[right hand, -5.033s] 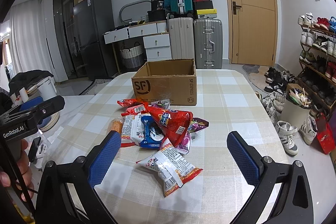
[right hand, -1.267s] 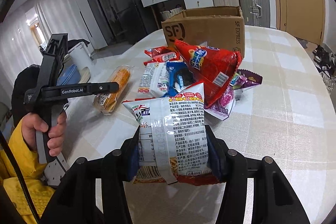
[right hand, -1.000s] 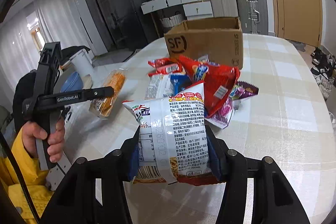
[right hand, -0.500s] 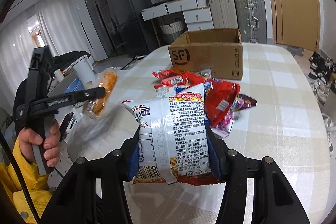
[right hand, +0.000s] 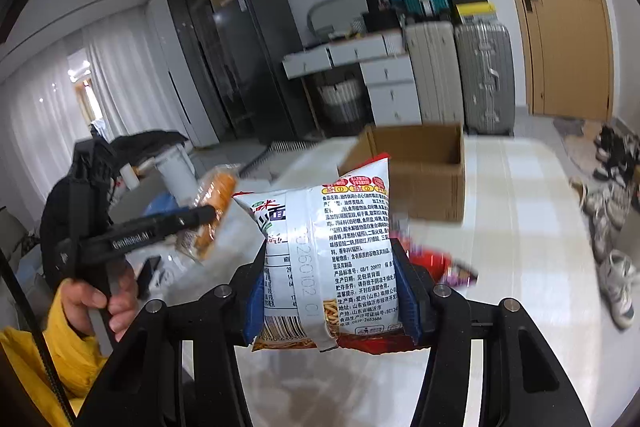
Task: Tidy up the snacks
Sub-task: 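Lift both held snacks and carry them over the cardboard box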
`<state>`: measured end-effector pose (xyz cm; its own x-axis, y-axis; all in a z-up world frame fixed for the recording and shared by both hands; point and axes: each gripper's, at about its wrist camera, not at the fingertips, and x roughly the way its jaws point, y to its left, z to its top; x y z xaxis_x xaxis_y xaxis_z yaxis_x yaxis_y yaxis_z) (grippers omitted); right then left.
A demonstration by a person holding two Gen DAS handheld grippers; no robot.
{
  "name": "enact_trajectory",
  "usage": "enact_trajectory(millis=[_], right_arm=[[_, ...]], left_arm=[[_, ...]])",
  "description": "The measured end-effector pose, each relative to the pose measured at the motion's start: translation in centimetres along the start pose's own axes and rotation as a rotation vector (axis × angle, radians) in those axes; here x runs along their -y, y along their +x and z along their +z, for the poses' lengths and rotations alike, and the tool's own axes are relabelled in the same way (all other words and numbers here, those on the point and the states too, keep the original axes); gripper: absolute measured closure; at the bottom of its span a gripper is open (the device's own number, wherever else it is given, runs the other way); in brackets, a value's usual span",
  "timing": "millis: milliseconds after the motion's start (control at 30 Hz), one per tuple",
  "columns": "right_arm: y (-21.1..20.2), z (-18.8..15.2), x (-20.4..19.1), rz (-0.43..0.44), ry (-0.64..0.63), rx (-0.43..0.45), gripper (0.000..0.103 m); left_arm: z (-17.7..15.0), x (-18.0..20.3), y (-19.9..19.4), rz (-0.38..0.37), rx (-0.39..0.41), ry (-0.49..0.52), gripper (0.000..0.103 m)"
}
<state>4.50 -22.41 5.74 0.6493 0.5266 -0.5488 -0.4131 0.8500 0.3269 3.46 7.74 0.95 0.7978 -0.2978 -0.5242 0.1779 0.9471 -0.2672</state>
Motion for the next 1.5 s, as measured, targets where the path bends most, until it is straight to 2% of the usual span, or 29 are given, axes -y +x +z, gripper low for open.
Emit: enact_trajectory(millis=[133,233,400,633,800,867,967,1200,1500], right_arm=[[-1.5,3.5,-0.3,0.017,-0.009,0.047,0.049],[-2.1,6.7,-0.3,0.013,-0.004,0.075,0.049],[-1.9,11.6,-0.1,0.012,-0.008,0.111,0.049],[0.4,17.0,1.1,-0.008,-0.021,0.134,0.049],[3.7,19.1,2.9,-0.025,-0.007,0.118,0.049],[5.4,19.8,4.1,-0.027,0.002,0.102,0.049],[7.7,20.4,5.7,-0.027,0.028,0.085,0.049],[13.7,20.8,9.1,-0.034,0.055,0.014,0.049],[20.6,19.2,12.7,-0.050,0.072,-0.099,0.049]], left_arm=[[2.8,1.0,-1.6,-0.025,0.040,0.025,0.070],[5.0,2.0,-2.5,-0.017,0.077,0.062,0.070],[8.8,3.9,-3.0,0.063,0.119,0.110,0.070],[13.4,6.0,-1.0,0.068,0.106,0.130,0.070],[17.1,7.4,3.7,0.080,0.083,0.155,0.070],[18.2,7.7,5.6,0.088,0.028,0.164,0.070],[19.0,7.9,8.5,0.097,-0.011,0.169,0.070],[20.2,7.8,17.2,0.109,-0.113,0.188,0.070],[19.7,7.6,27.5,0.104,-0.257,0.190,0.070]])
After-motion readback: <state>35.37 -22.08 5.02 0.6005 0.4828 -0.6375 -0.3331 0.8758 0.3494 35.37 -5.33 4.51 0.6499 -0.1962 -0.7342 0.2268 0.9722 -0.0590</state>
